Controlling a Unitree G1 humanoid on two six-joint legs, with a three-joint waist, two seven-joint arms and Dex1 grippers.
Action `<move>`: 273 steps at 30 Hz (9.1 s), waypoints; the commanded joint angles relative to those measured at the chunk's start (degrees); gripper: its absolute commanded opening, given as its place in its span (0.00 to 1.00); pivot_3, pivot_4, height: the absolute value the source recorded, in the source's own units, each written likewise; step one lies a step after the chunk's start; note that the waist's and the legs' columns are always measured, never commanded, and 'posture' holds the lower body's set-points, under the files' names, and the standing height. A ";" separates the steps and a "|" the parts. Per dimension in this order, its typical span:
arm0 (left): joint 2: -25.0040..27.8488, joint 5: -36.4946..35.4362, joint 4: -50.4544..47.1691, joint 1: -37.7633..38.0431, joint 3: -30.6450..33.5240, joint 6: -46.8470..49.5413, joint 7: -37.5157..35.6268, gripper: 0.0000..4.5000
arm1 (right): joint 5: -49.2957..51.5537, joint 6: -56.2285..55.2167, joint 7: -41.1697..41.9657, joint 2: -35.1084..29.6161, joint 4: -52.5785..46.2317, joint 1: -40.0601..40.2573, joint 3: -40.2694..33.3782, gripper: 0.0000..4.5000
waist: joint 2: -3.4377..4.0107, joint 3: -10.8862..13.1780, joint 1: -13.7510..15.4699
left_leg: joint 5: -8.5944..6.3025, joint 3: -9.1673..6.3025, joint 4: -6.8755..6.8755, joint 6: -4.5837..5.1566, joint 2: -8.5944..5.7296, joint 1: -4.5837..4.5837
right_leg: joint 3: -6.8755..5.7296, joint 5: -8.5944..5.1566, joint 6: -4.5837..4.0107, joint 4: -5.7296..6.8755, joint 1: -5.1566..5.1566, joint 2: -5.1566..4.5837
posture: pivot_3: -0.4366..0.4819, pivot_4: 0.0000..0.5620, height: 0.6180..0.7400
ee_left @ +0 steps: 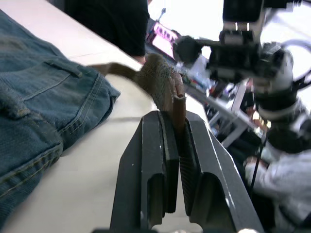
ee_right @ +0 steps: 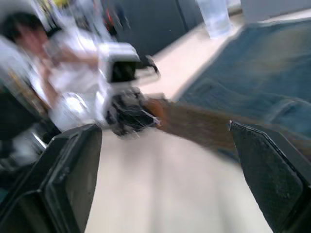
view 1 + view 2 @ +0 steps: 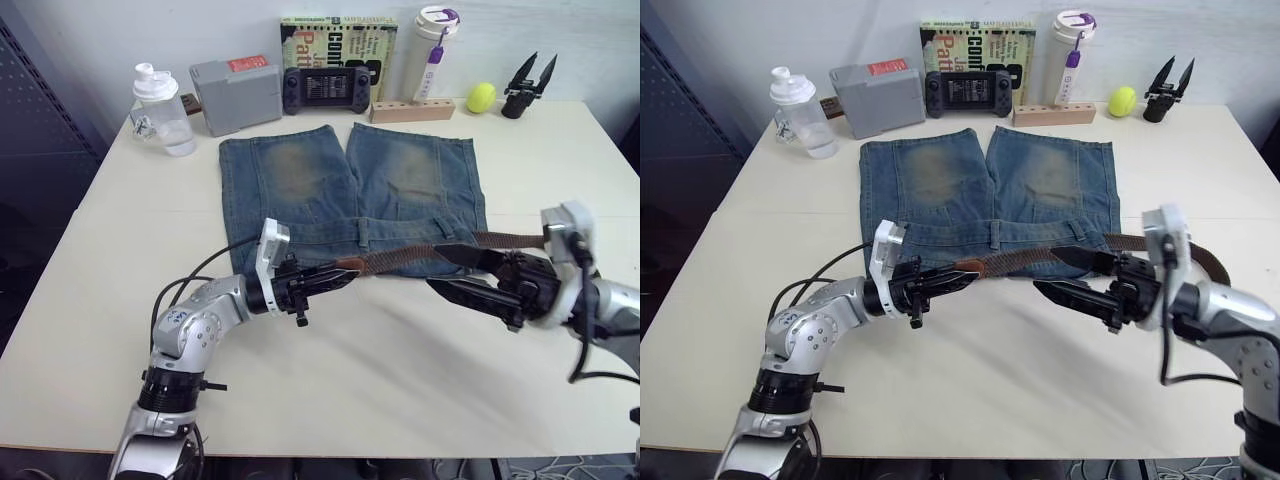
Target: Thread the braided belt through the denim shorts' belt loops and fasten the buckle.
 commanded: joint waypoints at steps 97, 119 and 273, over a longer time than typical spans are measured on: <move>34.56 17.09 -13.80 38.44 10.92 -48.62 -3.83 0.89 | 24.66 1.06 -34.73 -12.46 18.92 0.79 0.00 0.00 | 0.27 0.01 -0.38 | -0.28 0.36 -0.44 0.23 0.14 0.18 | 0.15 0.01 0.01 -0.21 -0.23 -0.07 | 0.48 0.27 0.88; 33.27 -3.78 -17.42 18.73 7.88 -20.33 -10.04 0.89 | 25.00 12.81 -42.89 -14.47 33.08 -9.27 13.57 0.00 | 0.37 0.05 -0.35 | -0.30 0.80 -0.24 0.16 0.04 0.06 | 0.01 0.01 0.01 -0.25 -0.20 0.11 | 0.48 0.27 0.88; 10.46 51.97 18.78 -11.15 -24.07 -64.60 -11.23 0.15 | 18.76 0.09 -60.17 3.10 8.29 -1.45 23.19 0.00 | 0.37 0.12 -0.22 | -0.36 0.63 0.03 0.17 0.17 -0.05 | -0.05 0.02 0.02 -0.24 -0.16 0.17 | 0.48 0.27 0.88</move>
